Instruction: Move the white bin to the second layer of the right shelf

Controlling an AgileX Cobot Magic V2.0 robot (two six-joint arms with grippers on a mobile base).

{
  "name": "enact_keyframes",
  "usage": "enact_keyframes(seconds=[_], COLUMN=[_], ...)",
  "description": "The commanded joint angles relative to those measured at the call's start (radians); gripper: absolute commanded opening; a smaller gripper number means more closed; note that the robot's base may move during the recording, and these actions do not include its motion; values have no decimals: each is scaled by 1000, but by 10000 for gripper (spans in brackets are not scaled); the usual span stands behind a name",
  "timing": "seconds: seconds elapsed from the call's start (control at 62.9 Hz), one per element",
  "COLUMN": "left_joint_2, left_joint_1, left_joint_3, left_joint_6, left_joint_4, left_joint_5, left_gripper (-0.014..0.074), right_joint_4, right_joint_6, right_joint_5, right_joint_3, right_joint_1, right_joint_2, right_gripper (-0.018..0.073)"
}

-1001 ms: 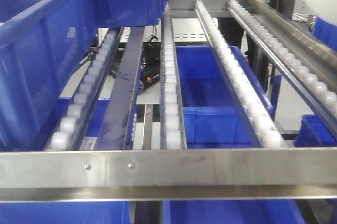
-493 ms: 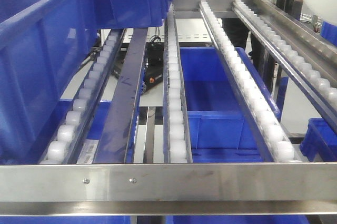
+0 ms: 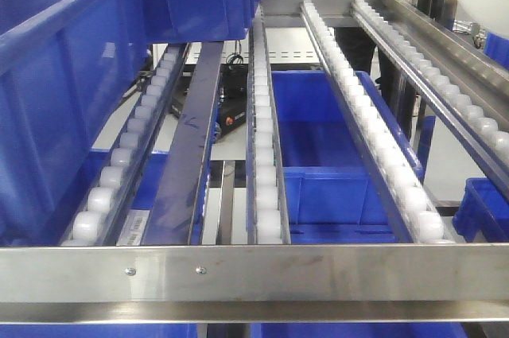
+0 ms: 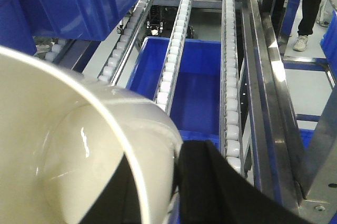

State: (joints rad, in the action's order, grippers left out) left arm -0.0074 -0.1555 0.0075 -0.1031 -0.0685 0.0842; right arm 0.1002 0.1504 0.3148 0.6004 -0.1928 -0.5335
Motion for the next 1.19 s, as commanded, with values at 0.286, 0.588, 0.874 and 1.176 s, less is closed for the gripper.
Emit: enact_keyframes(seconds=[0.286, 0.588, 0.874, 1.176], left_joint_2=[-14, -14, -14, -14], left_joint_1=[-4, -4, -4, -4], left_joint_3=[37, 37, 37, 37], left_joint_6=[4, 4, 4, 4], left_joint_4=[-5, -5, -5, -5], left_joint_5=[-84, -84, -84, -84], left_gripper=[85, 85, 85, 85], right_joint_4=[6, 6, 6, 6], right_joint_6=[-3, -3, -3, -3], right_joint_5=[-101, -101, -101, -100], right_joint_3=[33, 33, 33, 33], right_joint_1=[6, 6, 6, 6], right_joint_2=[-2, -2, -2, -2], right_gripper=[57, 57, 57, 57])
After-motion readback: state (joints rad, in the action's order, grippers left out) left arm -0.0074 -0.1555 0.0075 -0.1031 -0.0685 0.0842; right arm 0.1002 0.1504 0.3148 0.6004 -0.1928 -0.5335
